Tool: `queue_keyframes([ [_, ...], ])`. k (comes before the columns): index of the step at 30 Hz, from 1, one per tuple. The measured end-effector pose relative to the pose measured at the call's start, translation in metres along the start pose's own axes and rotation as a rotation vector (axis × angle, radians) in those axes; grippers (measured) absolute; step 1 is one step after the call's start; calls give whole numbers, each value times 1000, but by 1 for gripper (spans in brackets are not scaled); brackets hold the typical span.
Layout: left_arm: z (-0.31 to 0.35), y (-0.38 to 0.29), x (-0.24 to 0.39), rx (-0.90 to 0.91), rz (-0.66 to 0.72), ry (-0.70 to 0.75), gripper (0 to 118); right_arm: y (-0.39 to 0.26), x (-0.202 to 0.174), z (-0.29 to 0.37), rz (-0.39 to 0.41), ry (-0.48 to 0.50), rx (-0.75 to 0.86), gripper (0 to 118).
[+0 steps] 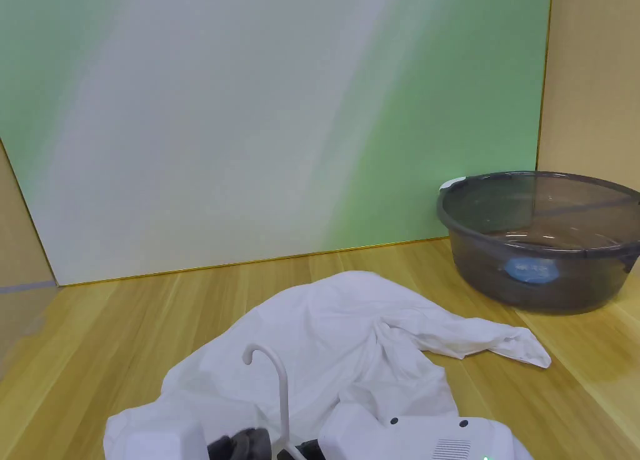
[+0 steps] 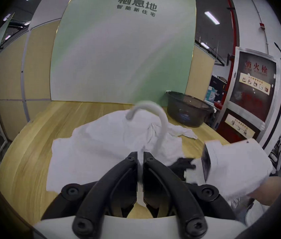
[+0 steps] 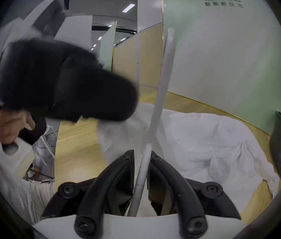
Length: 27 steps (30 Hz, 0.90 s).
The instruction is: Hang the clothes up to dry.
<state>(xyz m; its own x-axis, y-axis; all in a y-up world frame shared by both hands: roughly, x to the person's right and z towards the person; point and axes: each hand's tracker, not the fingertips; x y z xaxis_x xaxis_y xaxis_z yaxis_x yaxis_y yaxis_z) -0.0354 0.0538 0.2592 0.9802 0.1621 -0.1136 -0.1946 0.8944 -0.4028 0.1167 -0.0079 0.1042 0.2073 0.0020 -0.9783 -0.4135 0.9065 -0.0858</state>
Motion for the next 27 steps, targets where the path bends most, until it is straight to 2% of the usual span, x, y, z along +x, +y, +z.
queue_keyframes([
  [6,-4,-47,-15,-156,57,-6,3,-3,2,-3,-11,-4,5,13],
  [11,1,-41,-20,-118,11,-56,4,-6,3,-2,-13,-4,11,13],
  [12,2,-36,-22,-109,-35,-70,10,-6,5,0,-12,-3,15,13],
  [14,10,-24,-29,-69,-95,-79,58,-5,7,4,-7,0,31,13],
  [15,14,-16,-35,-55,-134,-85,65,-4,9,8,-4,10,38,13],
  [16,17,-5,-41,-50,-191,-106,72,-4,10,11,5,26,47,13],
  [18,26,17,-55,2,-415,-161,87,-4,13,16,36,46,71,13],
  [19,28,29,-61,30,-582,-184,88,-4,15,19,46,62,71,13],
  [21,18,49,-76,22,-806,-219,88,-4,18,22,73,99,98,13],
  [23,-1,71,-90,-65,-943,-315,88,-2,21,27,78,136,125,13],
  [25,-21,85,-96,-246,-977,-402,88,0,26,32,76,194,159,13],
  [27,-39,89,-95,-331,-1053,-481,88,3,28,36,101,213,176,13],
])
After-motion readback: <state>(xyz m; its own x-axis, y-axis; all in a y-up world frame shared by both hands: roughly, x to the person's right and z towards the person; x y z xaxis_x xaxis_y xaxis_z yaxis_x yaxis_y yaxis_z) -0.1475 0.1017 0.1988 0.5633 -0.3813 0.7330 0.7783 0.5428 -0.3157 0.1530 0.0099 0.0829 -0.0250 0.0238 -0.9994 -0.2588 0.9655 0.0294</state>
